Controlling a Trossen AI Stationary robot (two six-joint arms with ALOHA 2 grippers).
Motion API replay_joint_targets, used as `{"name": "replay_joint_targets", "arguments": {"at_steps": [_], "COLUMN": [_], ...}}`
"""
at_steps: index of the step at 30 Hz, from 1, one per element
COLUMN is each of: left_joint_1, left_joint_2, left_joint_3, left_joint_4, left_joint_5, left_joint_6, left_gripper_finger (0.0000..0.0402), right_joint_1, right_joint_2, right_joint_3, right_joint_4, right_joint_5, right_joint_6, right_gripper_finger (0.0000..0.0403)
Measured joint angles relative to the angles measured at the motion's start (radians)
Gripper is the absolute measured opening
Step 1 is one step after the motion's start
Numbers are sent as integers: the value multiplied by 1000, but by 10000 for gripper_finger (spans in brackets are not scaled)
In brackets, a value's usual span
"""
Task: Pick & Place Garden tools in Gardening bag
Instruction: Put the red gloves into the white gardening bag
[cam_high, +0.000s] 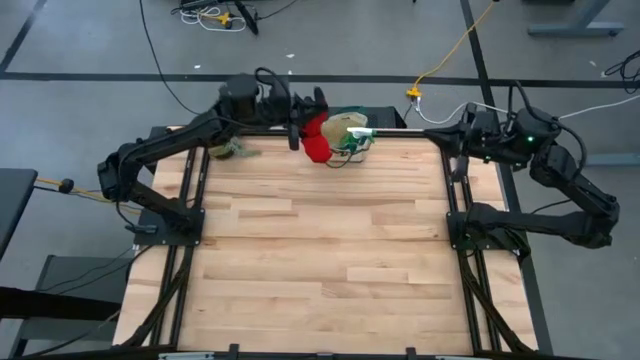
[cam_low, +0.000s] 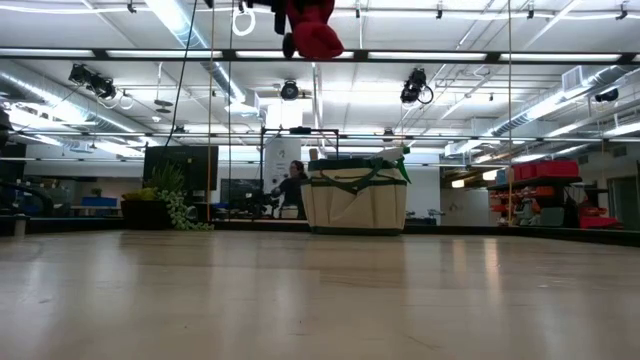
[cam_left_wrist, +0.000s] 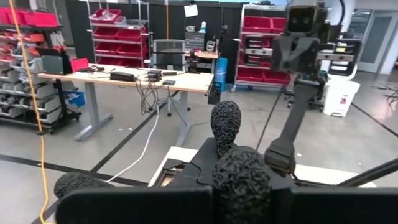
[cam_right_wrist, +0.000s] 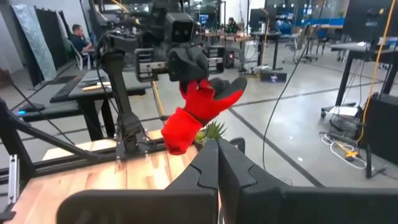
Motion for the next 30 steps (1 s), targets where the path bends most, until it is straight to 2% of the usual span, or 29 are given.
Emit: {"name": "replay_joint_targets", "arguments": {"at_steps": [6,13,21,30], "left_joint_1": [38,23,18,19], "left_joint_2": [0,0,0,17], "left_joint_3": [0,0,0,0], "left_joint_4": [13,47,58,95], "left_joint_5": [23,25,25,25], "left_joint_6": [28,259,407,421], "left_gripper_finger": [6,6,6,6], "right_joint_1": [0,0,0,0], "right_joint_2": [-2,-2,5,8], "right_joint_3": [0,0,0,0], "right_joint_4": [0,-5,-8,-9], "right_joint_5": [0,1,35,59], "right_joint_6": [0,-1,-3,4], "right_gripper_finger": [0,0,0,0]}}
